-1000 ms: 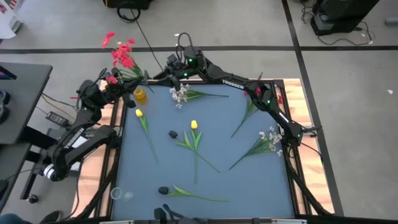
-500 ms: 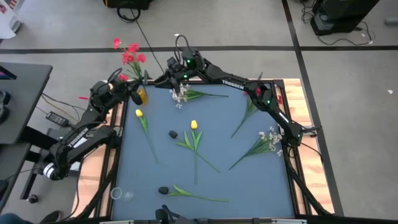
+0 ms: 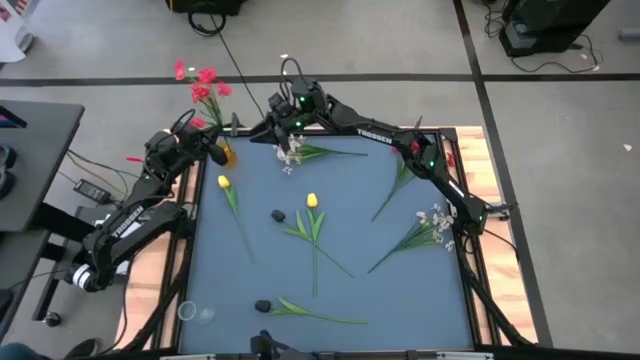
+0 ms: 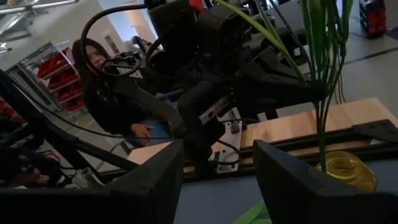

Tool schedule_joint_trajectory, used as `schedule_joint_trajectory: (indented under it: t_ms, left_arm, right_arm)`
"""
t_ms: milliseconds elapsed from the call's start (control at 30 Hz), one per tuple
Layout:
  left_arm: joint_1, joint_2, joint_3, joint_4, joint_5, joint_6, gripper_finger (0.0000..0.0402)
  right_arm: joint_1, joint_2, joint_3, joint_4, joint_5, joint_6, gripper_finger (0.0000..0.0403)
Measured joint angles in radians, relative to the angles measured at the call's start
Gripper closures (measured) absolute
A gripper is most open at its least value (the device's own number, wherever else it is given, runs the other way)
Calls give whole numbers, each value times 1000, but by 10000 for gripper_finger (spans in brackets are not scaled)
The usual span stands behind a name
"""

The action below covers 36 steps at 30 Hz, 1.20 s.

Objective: Sort flowers into vase by color
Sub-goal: Put the bottom red flowers into the yellow vase

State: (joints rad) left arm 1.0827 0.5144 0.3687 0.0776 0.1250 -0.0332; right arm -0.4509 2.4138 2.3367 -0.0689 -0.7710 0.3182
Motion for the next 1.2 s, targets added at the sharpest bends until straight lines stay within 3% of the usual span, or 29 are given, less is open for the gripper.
schedule_joint_trajectory:
  t_ms: [167, 400, 533, 733, 967, 1200]
  left_arm:
    - [-34, -21, 10, 39, -44, -46, 401]
    - [-144, -52, 38, -122, -354, 3, 402]
    - [-187, -55, 24, -81, -489, 11, 402]
    - [-201, -51, 15, -30, -517, 22, 402]
    - [-201, 11, 15, -18, -617, -51, 402]
    - [-201, 83, 15, 39, -625, -87, 402]
  right_arm:
    - [4, 0, 0, 0, 4, -46, 203]
    - [4, 0, 0, 0, 21, -93, 203]
    - [4, 0, 0, 0, 26, -127, 203]
    - [4, 0, 0, 0, 37, -143, 203]
    - [4, 1, 0, 0, 34, -162, 203]
    - [4, 1, 0, 0, 10, -161, 203]
